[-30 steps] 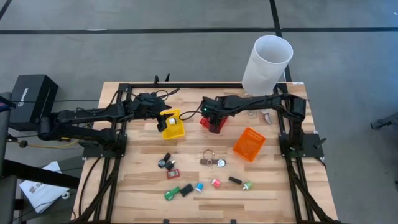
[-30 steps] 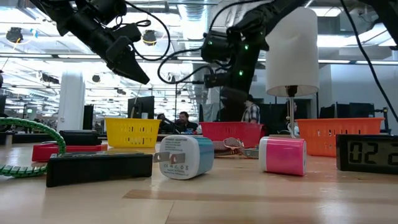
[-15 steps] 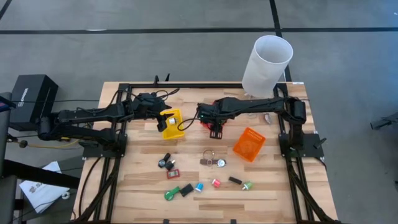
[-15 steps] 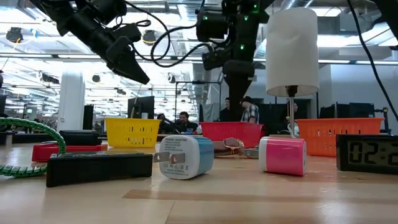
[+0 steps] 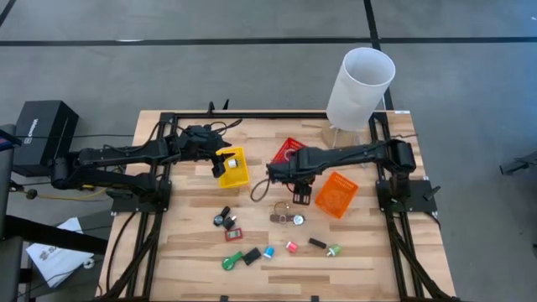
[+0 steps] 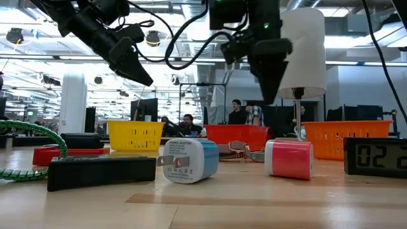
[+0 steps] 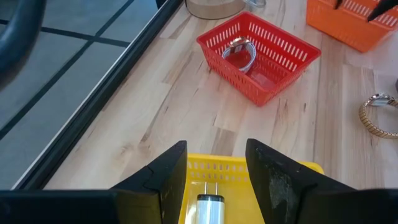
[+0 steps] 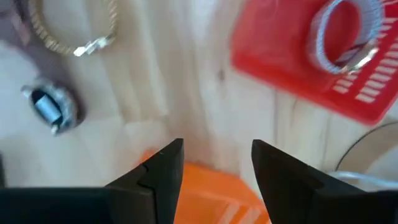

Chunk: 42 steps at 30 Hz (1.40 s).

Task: Pick & Place Office items
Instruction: Put the right black digital clock into the orange basket

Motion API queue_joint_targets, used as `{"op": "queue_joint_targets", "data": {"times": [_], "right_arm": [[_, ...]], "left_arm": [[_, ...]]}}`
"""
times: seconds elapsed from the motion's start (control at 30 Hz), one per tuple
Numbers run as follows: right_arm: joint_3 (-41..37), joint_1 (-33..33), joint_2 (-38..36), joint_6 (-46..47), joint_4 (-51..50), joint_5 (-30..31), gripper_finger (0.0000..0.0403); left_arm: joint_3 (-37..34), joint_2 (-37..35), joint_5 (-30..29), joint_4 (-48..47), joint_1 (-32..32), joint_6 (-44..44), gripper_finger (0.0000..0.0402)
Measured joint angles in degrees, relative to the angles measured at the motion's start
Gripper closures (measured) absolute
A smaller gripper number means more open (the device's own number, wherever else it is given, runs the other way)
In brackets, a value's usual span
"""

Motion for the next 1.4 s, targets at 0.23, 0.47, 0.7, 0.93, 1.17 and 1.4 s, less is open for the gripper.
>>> {"op": "queue_joint_targets", "data": {"times": [0.23,0.47,0.7,0.93,1.17,1.4], "right_arm": [[0.00,5.83,-0.02,0.59,0.05,-7.36,0.0229],[-0.89,11.26,-0.04,4.81,1.47,-11.47,0.0238],[-1.18,16.98,-0.07,9.86,2.29,-17.57,0.0241],[-1.18,20.00,-0.07,12.22,2.98,-20.89,0.0242],[-1.18,22.71,-0.07,15.42,3.85,-18.73,0.0242],[-1.18,25.17,-0.07,20.16,3.83,-15.76,0.0242]], "left_arm": [[0.00,0.00,0.00,0.30,0.00,0.27,0.0243],[0.00,0.00,0.00,0.33,0.00,-0.17,0.0243],[0.00,0.00,0.00,0.37,0.00,-0.61,0.0243],[0.00,0.00,0.00,0.51,0.00,-4.32,0.0243],[0.00,0.00,0.00,1.02,0.00,-4.32,0.0243],[0.00,0.00,0.00,1.43,0.00,-4.32,0.0243]]}}
